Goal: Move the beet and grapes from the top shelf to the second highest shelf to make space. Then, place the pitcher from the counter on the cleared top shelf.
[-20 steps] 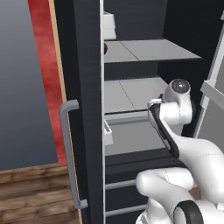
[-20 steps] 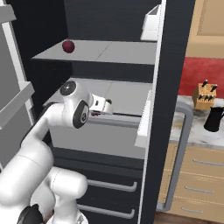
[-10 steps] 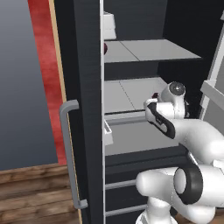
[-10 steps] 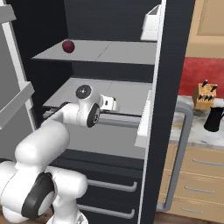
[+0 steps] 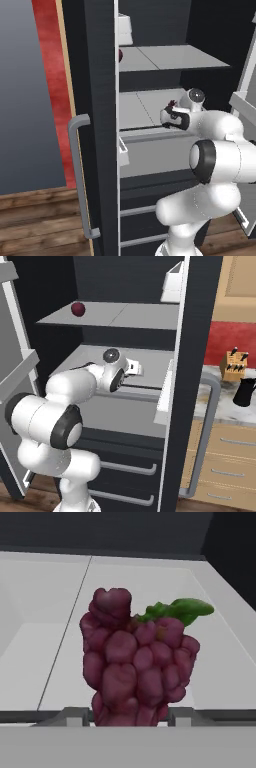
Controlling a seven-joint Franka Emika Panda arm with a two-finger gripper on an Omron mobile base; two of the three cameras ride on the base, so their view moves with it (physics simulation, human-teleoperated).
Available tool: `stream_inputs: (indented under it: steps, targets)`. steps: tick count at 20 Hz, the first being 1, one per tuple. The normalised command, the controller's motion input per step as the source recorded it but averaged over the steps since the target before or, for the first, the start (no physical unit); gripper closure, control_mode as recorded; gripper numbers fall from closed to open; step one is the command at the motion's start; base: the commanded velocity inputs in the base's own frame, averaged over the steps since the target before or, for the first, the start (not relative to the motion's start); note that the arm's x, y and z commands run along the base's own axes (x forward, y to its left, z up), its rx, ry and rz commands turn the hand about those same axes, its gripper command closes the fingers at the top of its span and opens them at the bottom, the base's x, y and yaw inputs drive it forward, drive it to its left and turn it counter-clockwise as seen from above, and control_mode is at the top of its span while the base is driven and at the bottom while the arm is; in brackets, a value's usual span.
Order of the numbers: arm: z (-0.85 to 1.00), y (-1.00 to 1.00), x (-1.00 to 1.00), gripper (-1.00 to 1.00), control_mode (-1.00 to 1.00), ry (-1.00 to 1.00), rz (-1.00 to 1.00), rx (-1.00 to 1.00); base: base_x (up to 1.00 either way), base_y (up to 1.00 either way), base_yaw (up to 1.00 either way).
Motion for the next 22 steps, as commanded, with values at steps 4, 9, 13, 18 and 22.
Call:
stream_inputs:
  steps: [4,9,13,18,22]
  targets:
    - [-0.24,0.0,0.77,1.0,-1.0,0.0,0.05,0.0,0.0,0.0,0.0]
    - [-0.43,-0.06,0.71,1.0,-1.0,0.0,0.04,0.0,0.0,0.0,0.0]
    - [-0.49,-0.06,0.81,1.0,-1.0,0.01,0.04,0.0,0.0,0.0,0.0]
    - [-0.4,0.0,0.94,-1.0,-1.0,0.02,0.04,0.0,0.0,0.0,0.0]
    - [-0.04,-0.08,0.56,-1.0,-1.0,0.0,0.04,0.01,0.0,0.0,0.0]
